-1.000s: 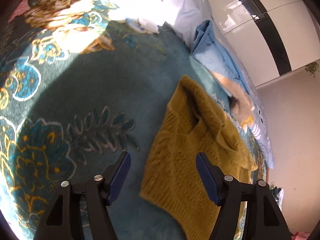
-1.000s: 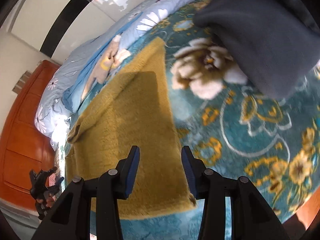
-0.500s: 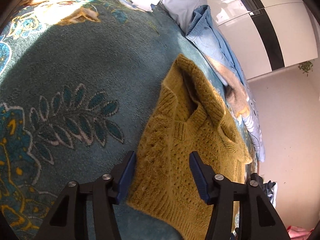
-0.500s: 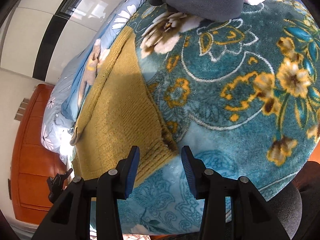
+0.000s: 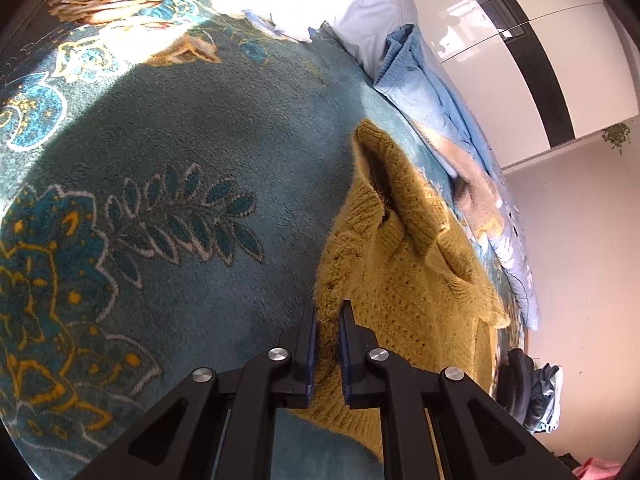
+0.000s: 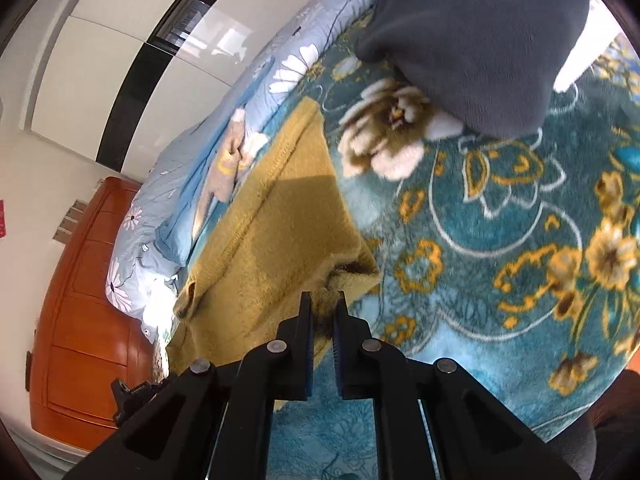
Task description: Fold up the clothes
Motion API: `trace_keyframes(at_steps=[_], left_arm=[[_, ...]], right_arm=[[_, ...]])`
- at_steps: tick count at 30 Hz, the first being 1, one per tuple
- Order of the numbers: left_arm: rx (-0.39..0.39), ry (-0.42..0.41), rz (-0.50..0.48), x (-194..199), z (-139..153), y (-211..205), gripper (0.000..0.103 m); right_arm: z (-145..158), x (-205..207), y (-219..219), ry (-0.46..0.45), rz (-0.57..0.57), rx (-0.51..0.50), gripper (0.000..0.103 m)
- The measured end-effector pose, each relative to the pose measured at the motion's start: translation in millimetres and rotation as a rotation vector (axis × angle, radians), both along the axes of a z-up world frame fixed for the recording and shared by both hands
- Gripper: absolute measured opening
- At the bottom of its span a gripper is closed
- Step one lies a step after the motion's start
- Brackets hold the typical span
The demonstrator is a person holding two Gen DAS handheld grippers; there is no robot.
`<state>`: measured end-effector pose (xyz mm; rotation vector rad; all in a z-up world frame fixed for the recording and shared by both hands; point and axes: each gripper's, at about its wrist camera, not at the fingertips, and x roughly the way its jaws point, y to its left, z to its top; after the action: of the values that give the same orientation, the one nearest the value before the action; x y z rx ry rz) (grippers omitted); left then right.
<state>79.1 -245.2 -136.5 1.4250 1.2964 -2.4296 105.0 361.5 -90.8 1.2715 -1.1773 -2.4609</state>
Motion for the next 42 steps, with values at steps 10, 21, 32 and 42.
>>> trace_keyframes(at_steps=[10, 21, 32, 42], left_arm=[[0.059, -0.015, 0.002, 30, -15, 11, 0.011], [-0.261, 0.094, -0.111, -27, 67, 45, 0.062], [-0.606, -0.151, -0.311, -129, 9, 122, 0.062], [-0.718, -0.102, -0.266, -173, 32, 109, 0.008]], right_arm=[[-13, -7, 19, -0.056, 0.009, 0.034, 0.008], [25, -25, 13, -0.039, 0.021, 0.262, 0.037], [13, -42, -2, -0.08, 0.065, 0.207, 0.037], [-8, -49, 4, -0.133, 0.063, 0.173, 0.037]])
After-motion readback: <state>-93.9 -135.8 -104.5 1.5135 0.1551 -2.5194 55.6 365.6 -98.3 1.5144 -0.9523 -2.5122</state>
